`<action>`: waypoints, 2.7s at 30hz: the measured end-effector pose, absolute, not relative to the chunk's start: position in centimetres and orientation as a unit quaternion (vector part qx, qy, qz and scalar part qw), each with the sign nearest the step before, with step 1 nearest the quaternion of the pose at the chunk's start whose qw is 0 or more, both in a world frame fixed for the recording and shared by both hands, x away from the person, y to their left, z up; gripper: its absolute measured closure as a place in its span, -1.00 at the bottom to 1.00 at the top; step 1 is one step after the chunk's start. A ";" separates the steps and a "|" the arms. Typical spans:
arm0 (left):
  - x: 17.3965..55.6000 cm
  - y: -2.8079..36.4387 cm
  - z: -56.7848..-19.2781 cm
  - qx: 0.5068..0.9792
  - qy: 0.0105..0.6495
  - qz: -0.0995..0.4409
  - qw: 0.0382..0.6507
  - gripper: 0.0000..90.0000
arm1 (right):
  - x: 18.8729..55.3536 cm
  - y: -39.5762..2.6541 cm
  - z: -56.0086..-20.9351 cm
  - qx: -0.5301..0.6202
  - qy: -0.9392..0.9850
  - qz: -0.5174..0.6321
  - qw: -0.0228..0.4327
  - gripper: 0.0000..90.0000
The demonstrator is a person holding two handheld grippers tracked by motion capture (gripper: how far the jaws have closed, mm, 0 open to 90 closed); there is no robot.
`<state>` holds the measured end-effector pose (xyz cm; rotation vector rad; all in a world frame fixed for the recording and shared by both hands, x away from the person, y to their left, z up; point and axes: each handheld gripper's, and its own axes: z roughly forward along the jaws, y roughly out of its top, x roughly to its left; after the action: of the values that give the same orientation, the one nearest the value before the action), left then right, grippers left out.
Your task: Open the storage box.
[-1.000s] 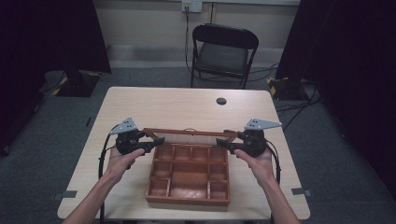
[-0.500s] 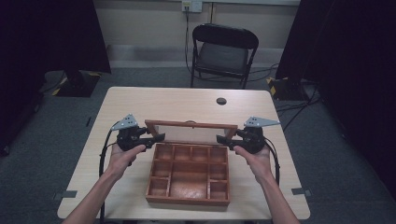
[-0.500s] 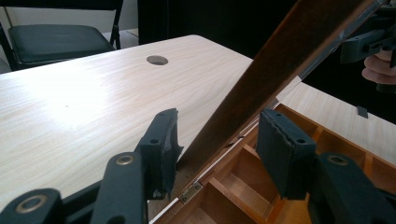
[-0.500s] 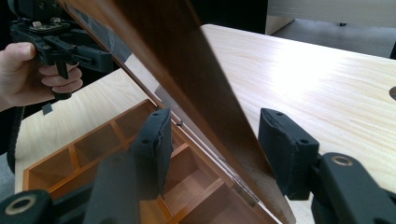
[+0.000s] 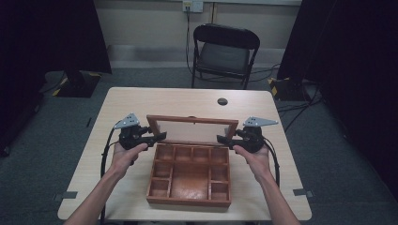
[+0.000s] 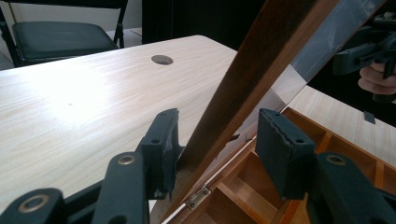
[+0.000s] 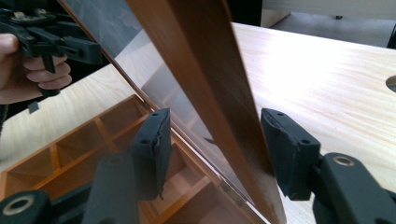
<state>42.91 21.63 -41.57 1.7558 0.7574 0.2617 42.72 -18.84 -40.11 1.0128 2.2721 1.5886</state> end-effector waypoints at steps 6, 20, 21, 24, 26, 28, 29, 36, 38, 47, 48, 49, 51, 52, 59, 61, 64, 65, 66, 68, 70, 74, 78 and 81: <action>43.1 21.6 -41.7 0.750 0.324 0.116 0.565 0.12 | 43.1 -18.8 -40.4 0.342 0.766 0.536 0.098 0.06; 44.0 21.1 -42.0 0.754 0.329 0.116 0.556 0.07 | 43.8 -18.8 -40.7 0.345 0.758 0.543 0.103 0.12; 44.1 21.1 -42.1 0.754 0.332 0.114 0.555 0.08 | 43.8 -18.8 -40.7 0.345 0.758 0.544 0.102 0.12; 44.3 21.0 -42.5 0.755 0.337 0.111 0.552 0.08 | 44.0 -18.8 -40.8 0.346 0.756 0.546 0.103 0.13; 44.3 20.9 -43.0 0.754 0.340 0.114 0.550 0.08 | 44.1 -18.8 -40.8 0.348 0.755 0.547 0.102 0.13; 44.3 21.0 -43.2 0.752 0.342 0.111 0.552 0.09 | 44.1 -18.8 -40.9 0.348 0.756 0.545 0.102 0.12; 44.3 20.9 -43.2 0.752 0.342 0.111 0.553 0.09 | 44.1 -18.8 -41.0 0.349 0.756 0.544 0.101 0.11; 44.6 21.0 -43.2 0.755 0.340 0.115 0.549 0.12 | 44.2 -18.3 -41.4 0.358 0.762 0.529 0.102 -0.03; 44.6 21.0 -43.2 0.754 0.343 0.116 0.549 0.13 | 44.4 -18.3 -41.5 0.363 0.760 0.529 0.099 -0.03; 44.9 21.1 -43.5 0.752 0.350 0.112 0.547 0.16 | 45.2 -18.0 -42.4 0.370 0.755 0.533 0.090 0.04; 45.0 21.2 -43.7 0.756 0.349 0.110 0.542 0.17 | 45.2 -18.1 -42.5 0.371 0.755 0.534 0.091 0.05; 45.0 21.2 -43.8 0.757 0.349 0.109 0.541 0.17 | 45.3 -18.1 -42.5 0.370 0.754 0.535 0.092 0.06; 45.0 21.3 -44.0 0.756 0.355 0.109 0.538 0.17 | 45.4 -18.1 -42.5 0.371 0.753 0.534 0.096 0.07; 45.0 21.3 -44.1 0.756 0.356 0.107 0.539 0.17 | 45.4 -18.1 -42.5 0.371 0.753 0.534 0.097 0.08; 45.4 21.2 -44.3 0.754 0.361 0.106 0.538 0.19 | 45.9 -18.2 -42.7 0.380 0.745 0.541 0.092 0.08; 45.5 21.1 -44.3 0.752 0.366 0.110 0.537 0.18 | 46.0 -18.2 -42.8 0.382 0.744 0.540 0.093 0.09; 45.7 21.2 -44.4 0.752 0.367 0.107 0.537 0.21 | 46.3 -18.2 -43.0 0.385 0.740 0.543 0.094 0.10; 45.8 21.2 -44.5 0.751 0.369 0.106 0.537 0.22 | 46.4 -18.2 -43.0 0.387 0.739 0.543 0.094 0.10; 45.9 21.2 -44.5 0.751 0.370 0.106 0.536 0.23 | 46.4 -18.2 -43.0 0.387 0.739 0.543 0.095 0.11; 46.1 21.2 -44.5 0.751 0.372 0.103 0.536 0.24 | 46.6 -18.2 -43.0 0.389 0.741 0.539 0.094 0.11; 46.3 21.2 -44.6 0.750 0.375 0.101 0.535 0.26 | 46.8 -18.1 -42.9 0.389 0.744 0.534 0.098 0.11; 46.4 21.2 -44.7 0.746 0.380 0.099 0.538 0.27 | 47.2 -18.0 -43.1 0.394 0.742 0.533 0.097 0.11; 46.5 21.4 -45.0 0.745 0.382 0.097 0.538 0.26 | 47.4 -18.0 -43.2 0.394 0.741 0.535 0.097 0.11; 46.4 21.5 -45.2 0.748 0.381 0.094 0.535 0.26 | 47.6 -18.0 -43.3 0.395 0.741 0.534 0.098 0.11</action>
<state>46.44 21.50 -45.21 1.7824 0.9075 0.2250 47.56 -17.96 -43.28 1.1694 2.1931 1.5808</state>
